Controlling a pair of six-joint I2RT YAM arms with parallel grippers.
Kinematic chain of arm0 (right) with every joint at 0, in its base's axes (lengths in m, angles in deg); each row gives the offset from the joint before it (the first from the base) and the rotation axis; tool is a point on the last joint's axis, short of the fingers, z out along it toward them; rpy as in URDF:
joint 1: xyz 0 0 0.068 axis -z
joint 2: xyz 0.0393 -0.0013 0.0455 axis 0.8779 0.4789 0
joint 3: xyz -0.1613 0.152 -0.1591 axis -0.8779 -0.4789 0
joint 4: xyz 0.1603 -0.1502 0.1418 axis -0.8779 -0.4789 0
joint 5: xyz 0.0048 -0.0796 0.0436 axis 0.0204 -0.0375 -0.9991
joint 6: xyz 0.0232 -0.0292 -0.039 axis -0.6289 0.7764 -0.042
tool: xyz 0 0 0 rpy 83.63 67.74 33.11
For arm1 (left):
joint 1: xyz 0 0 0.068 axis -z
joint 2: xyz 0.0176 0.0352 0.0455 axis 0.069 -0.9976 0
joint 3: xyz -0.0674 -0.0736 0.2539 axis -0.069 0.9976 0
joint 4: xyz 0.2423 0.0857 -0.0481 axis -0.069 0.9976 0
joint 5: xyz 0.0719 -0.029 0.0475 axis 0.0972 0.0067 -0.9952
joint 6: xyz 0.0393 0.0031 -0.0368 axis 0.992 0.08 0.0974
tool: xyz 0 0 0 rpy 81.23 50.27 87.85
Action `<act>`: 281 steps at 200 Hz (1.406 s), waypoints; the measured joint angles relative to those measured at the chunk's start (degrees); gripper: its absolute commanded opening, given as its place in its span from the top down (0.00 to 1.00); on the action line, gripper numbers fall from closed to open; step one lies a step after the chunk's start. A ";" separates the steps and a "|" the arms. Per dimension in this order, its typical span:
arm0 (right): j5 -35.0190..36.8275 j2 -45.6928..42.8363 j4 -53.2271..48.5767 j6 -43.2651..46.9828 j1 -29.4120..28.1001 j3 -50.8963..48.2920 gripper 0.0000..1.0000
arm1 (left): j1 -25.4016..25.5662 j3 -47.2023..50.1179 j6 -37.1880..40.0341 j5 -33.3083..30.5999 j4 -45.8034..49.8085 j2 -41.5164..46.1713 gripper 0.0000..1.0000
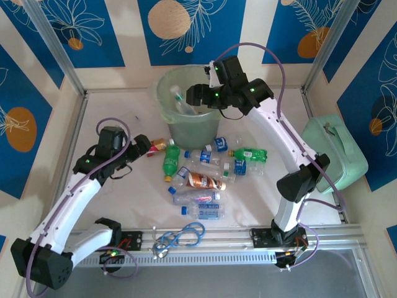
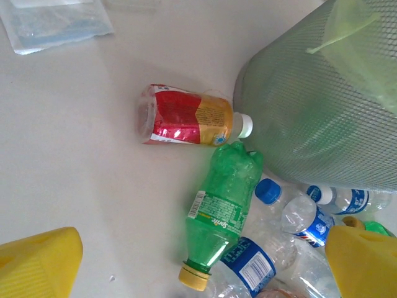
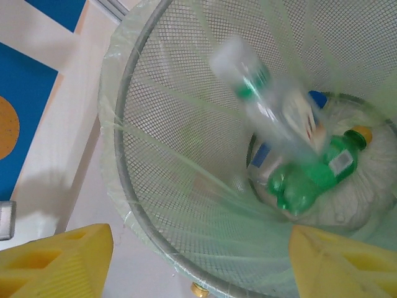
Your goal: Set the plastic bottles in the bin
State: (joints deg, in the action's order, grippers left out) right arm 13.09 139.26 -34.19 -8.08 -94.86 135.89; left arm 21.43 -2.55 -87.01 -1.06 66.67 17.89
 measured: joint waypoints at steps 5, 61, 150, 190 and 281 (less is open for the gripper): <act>-0.11 0.00 0.04 0.00 -0.04 0.00 0.25 | -0.09 0.15 0.00 0.02 -0.22 -0.24 0.00; -0.15 -7.28 3.21 0.22 -3.06 -9.14 0.25 | -5.03 0.28 0.20 4.04 -8.09 -9.57 0.09; -0.09 -22.91 9.57 -3.41 -11.17 -34.69 0.26 | -9.73 -9.07 4.11 11.80 -19.76 -36.06 0.24; 0.09 -23.45 10.08 -4.81 -11.58 -36.52 0.26 | -9.75 -17.44 8.15 11.80 -21.16 -41.72 0.31; 0.07 -24.85 12.11 -5.84 -11.02 -36.54 0.26 | -9.73 -14.99 9.05 15.39 -20.85 -48.00 0.35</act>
State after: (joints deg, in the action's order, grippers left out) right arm 13.15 114.41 -22.08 -13.92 -105.88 99.35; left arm 11.70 -17.55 -77.96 14.32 45.82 -30.11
